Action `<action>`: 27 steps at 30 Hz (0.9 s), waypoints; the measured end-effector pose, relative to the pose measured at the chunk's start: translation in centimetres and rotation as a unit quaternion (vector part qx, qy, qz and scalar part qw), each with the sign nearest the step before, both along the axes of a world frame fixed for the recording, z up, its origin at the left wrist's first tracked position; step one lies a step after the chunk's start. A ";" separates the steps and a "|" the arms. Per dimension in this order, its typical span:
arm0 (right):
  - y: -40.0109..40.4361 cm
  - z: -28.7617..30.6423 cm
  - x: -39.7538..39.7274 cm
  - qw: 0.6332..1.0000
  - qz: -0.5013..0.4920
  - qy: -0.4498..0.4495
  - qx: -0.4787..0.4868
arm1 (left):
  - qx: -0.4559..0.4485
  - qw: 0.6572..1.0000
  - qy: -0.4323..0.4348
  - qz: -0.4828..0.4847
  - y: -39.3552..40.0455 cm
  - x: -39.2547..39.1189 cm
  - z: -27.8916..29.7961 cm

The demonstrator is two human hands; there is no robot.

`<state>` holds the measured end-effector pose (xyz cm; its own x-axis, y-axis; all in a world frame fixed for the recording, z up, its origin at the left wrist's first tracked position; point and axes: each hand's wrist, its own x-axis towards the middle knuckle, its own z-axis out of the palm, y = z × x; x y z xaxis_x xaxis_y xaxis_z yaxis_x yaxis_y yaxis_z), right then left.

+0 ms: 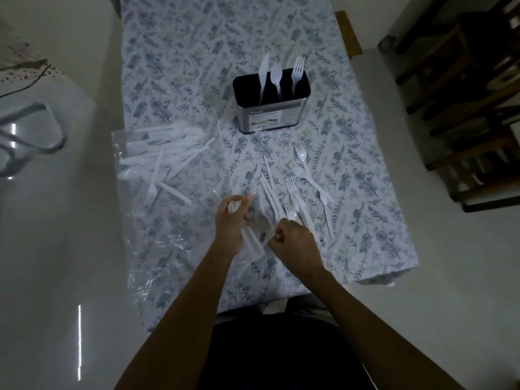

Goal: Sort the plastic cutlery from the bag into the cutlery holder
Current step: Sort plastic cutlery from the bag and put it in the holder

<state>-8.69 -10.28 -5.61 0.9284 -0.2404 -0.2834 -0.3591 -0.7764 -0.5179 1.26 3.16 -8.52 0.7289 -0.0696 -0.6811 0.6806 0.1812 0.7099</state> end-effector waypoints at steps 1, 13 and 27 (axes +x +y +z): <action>0.5 0.3 -0.3 1.000 0.016 -0.014 0.002 | 0.005 1.000 -0.004 -0.008 -0.3 -0.1 0.1; 2.8 1.5 -0.8 0.992 0.088 -0.085 -0.010 | -0.078 0.992 0.104 -0.003 -1.3 -0.8 0.8; -5.3 4.6 0.8 0.979 0.018 -0.144 0.143 | -0.048 0.996 -0.030 -0.065 -6.2 -2.0 3.4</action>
<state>-7.89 -15.55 -1.03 0.9860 -0.1553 -0.0605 -0.1422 -0.5947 -0.7912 -0.73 -3.07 -5.15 0.7486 -0.2290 -0.6222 0.6597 0.1638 0.7334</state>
